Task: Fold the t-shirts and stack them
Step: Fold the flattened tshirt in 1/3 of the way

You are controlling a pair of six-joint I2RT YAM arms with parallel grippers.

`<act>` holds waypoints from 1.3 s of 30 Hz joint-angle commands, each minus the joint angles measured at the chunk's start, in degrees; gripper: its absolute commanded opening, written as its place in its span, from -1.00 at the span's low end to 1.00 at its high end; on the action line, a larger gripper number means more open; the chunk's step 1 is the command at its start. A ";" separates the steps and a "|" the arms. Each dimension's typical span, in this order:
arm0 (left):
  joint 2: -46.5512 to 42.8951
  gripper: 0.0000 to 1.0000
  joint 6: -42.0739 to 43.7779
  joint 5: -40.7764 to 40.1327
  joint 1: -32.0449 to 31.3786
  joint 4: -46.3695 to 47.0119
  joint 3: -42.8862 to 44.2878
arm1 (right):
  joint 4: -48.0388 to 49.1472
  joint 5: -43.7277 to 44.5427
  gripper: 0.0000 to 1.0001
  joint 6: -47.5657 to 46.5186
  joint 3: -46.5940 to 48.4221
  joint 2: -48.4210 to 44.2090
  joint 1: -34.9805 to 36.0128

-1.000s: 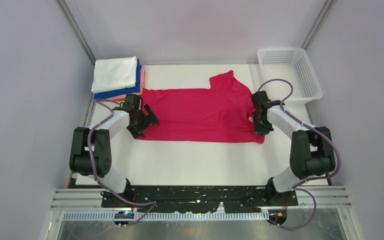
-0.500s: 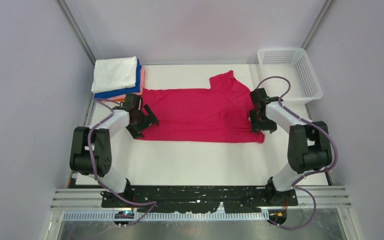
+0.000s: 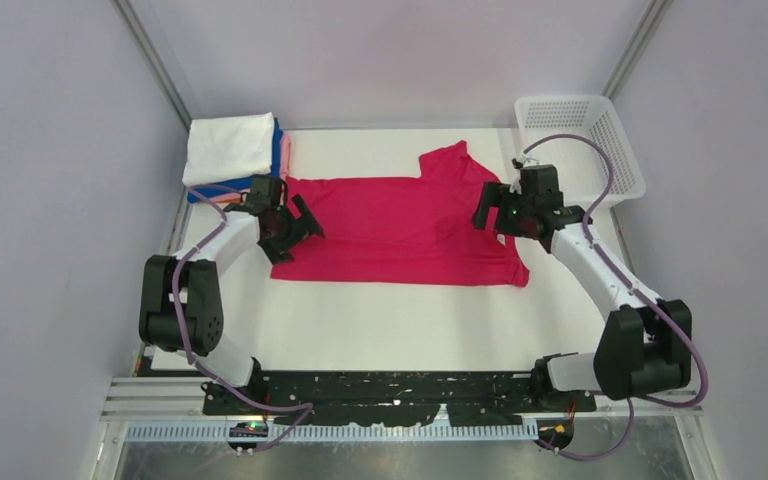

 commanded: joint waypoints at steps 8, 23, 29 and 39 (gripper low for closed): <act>3.06 0.99 1.13 1.79 -0.36 0.25 0.64 | 9.37 -12.72 0.91 5.40 3.18 17.96 1.15; 4.66 0.99 2.03 -0.11 0.07 -2.05 1.52 | 5.16 4.52 0.91 2.00 16.11 30.53 -1.92; 0.59 0.99 3.07 -3.29 -0.69 -4.06 2.57 | 4.90 4.74 0.91 0.45 13.52 21.76 -0.95; 3.11 0.99 1.66 -3.12 -5.50 -2.55 6.48 | 4.86 9.11 0.91 3.08 2.54 14.00 12.04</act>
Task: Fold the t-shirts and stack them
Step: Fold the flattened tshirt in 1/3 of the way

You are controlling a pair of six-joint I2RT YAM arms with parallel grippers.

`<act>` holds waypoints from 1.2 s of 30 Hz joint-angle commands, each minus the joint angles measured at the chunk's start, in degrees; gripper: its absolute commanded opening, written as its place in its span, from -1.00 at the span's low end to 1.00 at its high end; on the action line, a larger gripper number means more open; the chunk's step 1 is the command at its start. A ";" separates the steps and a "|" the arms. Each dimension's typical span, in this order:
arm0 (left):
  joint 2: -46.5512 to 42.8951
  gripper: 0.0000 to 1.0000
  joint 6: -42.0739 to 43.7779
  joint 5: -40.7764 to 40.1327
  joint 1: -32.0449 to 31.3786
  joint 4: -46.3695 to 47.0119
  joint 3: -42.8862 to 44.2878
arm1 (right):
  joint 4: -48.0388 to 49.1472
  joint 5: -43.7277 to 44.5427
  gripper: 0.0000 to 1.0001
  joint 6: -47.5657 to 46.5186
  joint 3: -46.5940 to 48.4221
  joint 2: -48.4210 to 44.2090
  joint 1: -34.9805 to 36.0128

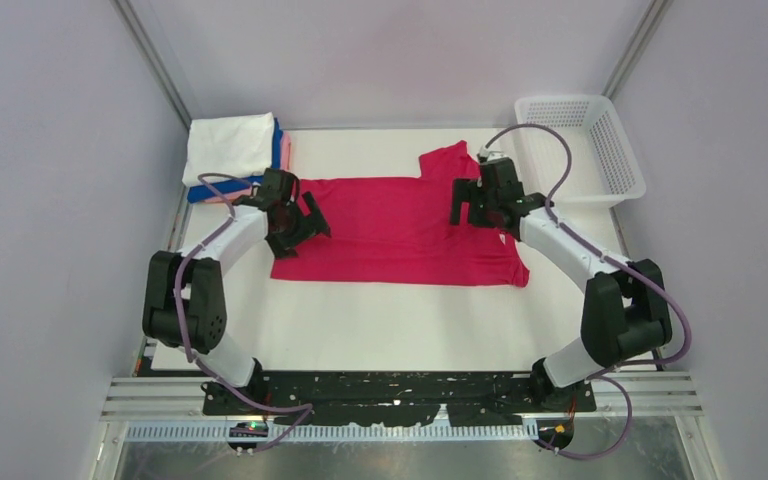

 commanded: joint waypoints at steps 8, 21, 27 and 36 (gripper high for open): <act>6.95 0.99 -1.25 0.19 -4.71 2.48 1.41 | 0.08 1.42 0.91 4.73 -5.64 8.28 5.33; -0.37 0.99 -4.99 0.47 -11.67 4.85 -16.61 | -8.91 6.66 0.91 4.91 -14.44 4.16 5.34; -9.33 0.99 -9.84 0.88 -17.82 6.16 -26.24 | -13.88 5.09 0.91 6.21 -20.69 -2.68 5.34; -18.62 0.99 -21.13 -0.24 -31.07 7.51 -35.35 | -18.56 5.68 0.90 7.24 -25.43 -12.71 5.42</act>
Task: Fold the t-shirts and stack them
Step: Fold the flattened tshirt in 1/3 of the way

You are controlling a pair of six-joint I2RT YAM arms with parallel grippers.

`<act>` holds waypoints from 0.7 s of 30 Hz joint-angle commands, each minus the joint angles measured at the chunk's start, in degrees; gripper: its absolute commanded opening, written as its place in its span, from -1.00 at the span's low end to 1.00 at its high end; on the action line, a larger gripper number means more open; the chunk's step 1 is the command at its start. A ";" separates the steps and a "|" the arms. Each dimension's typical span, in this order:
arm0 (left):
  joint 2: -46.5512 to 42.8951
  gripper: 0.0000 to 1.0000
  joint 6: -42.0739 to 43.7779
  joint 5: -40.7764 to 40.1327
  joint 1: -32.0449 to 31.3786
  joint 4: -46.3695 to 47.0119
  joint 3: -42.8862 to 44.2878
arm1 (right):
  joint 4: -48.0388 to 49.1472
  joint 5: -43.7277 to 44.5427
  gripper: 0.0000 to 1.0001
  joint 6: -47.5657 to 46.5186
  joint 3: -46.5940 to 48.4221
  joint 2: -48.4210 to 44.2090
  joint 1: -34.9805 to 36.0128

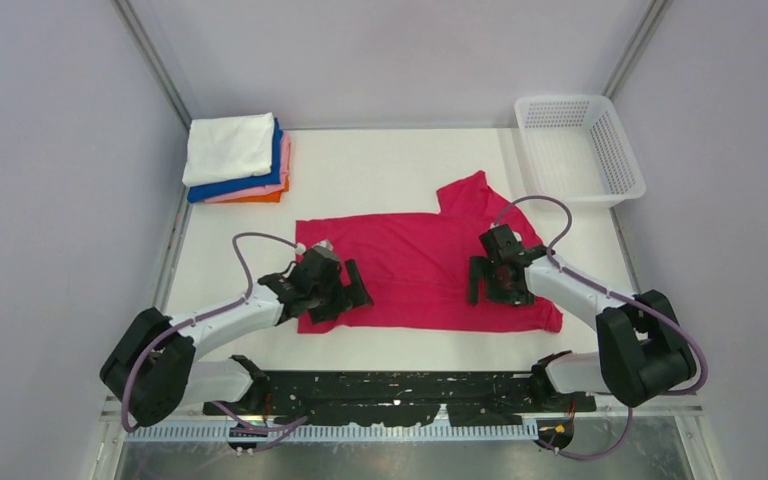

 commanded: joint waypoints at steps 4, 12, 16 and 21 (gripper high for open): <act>-3.67 0.99 -9.34 -1.48 -7.72 -12.40 -6.73 | -8.81 1.34 0.90 1.12 -2.51 -4.17 -0.13; -8.31 0.99 -10.80 -7.35 -9.59 -21.48 -6.77 | -10.67 -0.40 0.90 4.73 -3.82 -6.50 -0.11; -8.14 0.99 -9.47 -10.01 -9.59 -23.90 -5.15 | -11.59 -2.26 0.90 7.64 -4.87 -7.17 -0.11; -5.95 0.99 -7.62 -10.04 -9.59 -20.72 -4.91 | -12.76 -3.92 0.90 9.51 -6.45 -10.36 -0.06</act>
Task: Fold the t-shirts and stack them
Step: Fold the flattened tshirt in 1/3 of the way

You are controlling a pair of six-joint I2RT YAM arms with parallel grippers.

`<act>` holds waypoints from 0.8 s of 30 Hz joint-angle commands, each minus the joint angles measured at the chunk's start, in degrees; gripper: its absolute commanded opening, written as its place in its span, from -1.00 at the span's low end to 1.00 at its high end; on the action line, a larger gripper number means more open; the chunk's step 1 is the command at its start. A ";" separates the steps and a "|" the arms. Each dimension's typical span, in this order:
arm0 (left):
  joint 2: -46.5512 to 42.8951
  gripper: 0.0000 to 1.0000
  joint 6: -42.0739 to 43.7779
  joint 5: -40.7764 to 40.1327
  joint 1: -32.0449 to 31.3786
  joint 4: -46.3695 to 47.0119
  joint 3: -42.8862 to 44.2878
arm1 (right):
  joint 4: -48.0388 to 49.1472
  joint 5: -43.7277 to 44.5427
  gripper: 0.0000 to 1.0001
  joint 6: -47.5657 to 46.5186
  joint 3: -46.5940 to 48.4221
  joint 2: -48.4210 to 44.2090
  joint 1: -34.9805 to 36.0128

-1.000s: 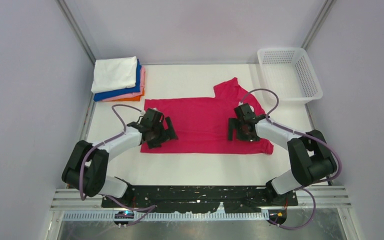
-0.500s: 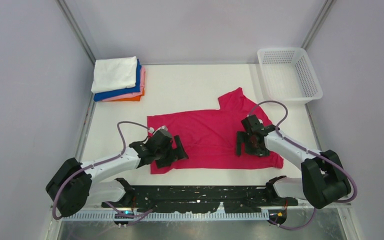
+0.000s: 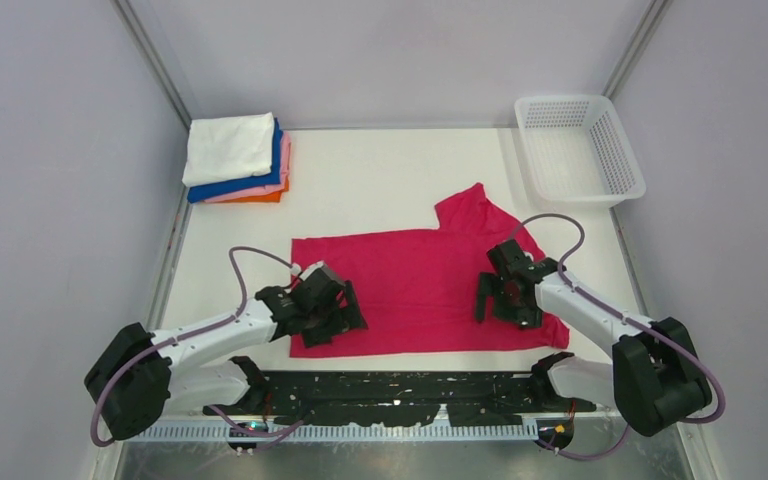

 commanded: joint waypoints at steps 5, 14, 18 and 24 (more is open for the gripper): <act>3.00 0.99 2.46 -4.37 -0.13 -9.24 -2.43 | -5.79 -1.06 0.90 5.12 -2.09 -6.53 0.31; -1.17 0.99 7.43 -3.75 -0.09 -9.02 2.45 | -5.84 0.76 0.90 5.39 0.01 -15.72 0.71; -2.10 0.99 9.98 -6.34 -0.09 -10.47 7.72 | -1.30 2.45 0.90 1.46 3.87 -20.20 0.64; -2.71 0.99 13.30 -9.63 2.34 -10.64 13.82 | 20.62 -4.05 0.90 -1.29 -0.75 -20.30 0.56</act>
